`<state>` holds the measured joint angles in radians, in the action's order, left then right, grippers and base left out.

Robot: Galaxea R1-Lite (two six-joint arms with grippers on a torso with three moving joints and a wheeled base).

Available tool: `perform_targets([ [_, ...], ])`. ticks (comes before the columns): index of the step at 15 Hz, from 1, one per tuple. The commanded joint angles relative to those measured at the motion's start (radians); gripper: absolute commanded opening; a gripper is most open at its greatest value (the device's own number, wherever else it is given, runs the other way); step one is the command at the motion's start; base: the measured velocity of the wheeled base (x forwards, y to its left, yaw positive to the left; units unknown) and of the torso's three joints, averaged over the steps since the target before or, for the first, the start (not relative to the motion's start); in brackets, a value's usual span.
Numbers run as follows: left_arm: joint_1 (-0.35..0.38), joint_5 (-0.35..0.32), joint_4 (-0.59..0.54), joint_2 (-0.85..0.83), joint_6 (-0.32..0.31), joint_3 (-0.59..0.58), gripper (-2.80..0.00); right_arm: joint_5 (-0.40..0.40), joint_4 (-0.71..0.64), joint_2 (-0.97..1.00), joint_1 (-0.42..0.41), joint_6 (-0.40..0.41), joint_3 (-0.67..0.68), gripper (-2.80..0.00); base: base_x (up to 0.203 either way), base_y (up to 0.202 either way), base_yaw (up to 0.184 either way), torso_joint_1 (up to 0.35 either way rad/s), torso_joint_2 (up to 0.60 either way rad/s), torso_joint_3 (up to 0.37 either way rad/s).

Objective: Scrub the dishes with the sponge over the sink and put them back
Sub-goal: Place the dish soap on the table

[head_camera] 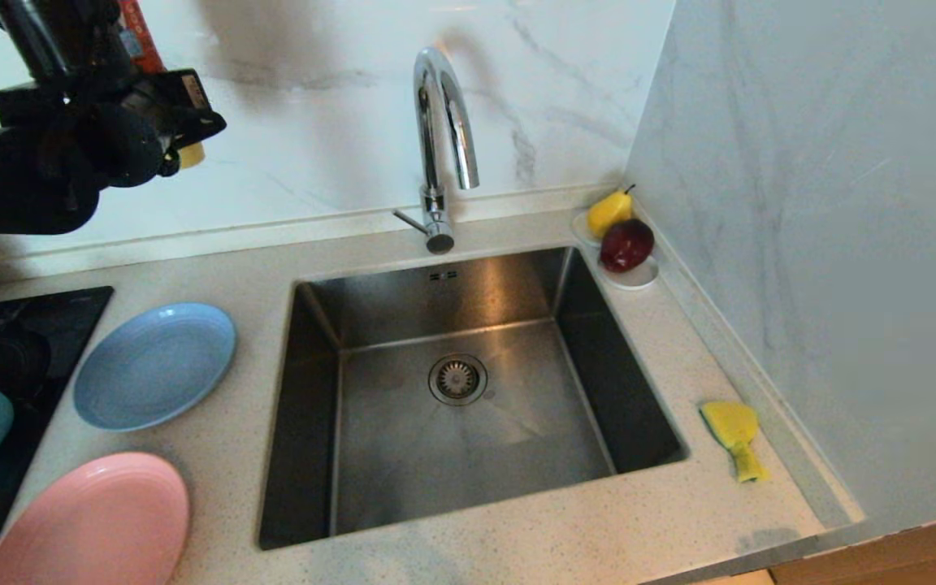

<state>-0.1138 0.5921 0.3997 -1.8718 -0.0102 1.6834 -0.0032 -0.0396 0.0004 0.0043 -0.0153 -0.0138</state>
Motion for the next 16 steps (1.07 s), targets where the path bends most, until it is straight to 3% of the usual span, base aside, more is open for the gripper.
perform_targets([
  [1,0.004,0.011,0.015,-0.069,0.014,-0.007,-2.8,0.0,0.0,-0.002,0.0,0.0,0.0,-2.8,0.0,0.0,0.0,0.0,0.0,0.0],
  [11,0.005,0.072,0.217,-0.296,0.018,0.003,-2.8,0.0,0.0,-0.002,0.0,0.0,0.0,-2.8,0.0,0.0,0.0,0.0,0.0,0.0],
  [16,0.004,0.113,0.252,-0.429,0.028,0.102,-2.8,0.0,0.0,-0.002,0.0,0.0,0.0,-2.8,0.0,0.0,0.0,0.0,0.0,0.0],
])
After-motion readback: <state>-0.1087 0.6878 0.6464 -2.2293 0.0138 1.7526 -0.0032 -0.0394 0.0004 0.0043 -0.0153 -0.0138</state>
